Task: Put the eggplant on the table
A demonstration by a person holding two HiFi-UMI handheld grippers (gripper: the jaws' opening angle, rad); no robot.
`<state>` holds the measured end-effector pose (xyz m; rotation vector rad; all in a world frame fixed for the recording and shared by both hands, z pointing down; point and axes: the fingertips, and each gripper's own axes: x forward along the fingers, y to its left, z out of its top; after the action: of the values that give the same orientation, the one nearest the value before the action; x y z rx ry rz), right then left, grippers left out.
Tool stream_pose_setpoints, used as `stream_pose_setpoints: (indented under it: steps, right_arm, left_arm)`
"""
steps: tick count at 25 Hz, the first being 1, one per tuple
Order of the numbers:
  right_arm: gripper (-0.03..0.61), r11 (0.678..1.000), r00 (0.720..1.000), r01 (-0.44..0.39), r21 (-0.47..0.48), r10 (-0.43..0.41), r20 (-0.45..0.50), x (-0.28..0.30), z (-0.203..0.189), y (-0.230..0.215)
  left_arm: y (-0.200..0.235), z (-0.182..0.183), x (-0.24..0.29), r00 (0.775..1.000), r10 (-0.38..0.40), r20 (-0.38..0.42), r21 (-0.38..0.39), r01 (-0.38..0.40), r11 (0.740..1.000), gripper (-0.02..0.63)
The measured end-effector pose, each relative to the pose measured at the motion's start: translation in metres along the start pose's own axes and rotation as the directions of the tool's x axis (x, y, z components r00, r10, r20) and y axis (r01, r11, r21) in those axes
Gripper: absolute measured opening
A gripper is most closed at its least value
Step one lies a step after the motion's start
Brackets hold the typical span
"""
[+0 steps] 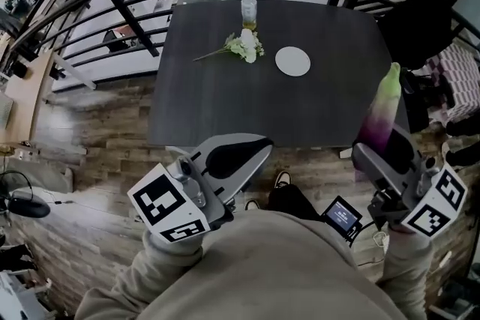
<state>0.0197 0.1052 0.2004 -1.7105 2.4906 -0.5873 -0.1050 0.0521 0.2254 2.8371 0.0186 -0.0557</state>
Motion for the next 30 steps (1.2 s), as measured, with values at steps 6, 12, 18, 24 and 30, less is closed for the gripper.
stream_pose_setpoints:
  steps: [6,12,18,24,30]
  right_arm:
    - [0.232,0.996,0.996,-0.087,-0.027,0.087,-0.027,0.043,0.016,-0.019]
    - [0.232,0.989,0.989,-0.142,-0.034,0.140,-0.051,0.070,0.028,-0.050]
    - [0.232,0.984,0.983,-0.177,-0.016,0.176,-0.060,0.079,0.050,-0.084]
    - [0.232,0.982,0.981,-0.188,0.003,0.188,-0.050,0.078,0.068,-0.123]
    - [0.232,0.982,0.983,-0.182,0.045,0.183,-0.023,0.064,0.063,-0.164]
  left_arm:
    - [0.036,0.011,-0.002,0.995,0.093,0.037,0.006,-0.093,0.996,0.005]
    - [0.064,0.017,0.018,0.989,0.142,0.043,0.008,-0.143,0.990,0.005]
    - [0.078,0.033,0.057,0.988,0.153,0.029,0.015,-0.154,0.988,0.005]
    - [0.093,0.044,0.099,0.986,0.164,0.007,0.020,-0.164,0.986,0.005]
    - [0.101,0.037,0.141,0.988,0.154,-0.025,0.030,-0.153,0.988,0.005]
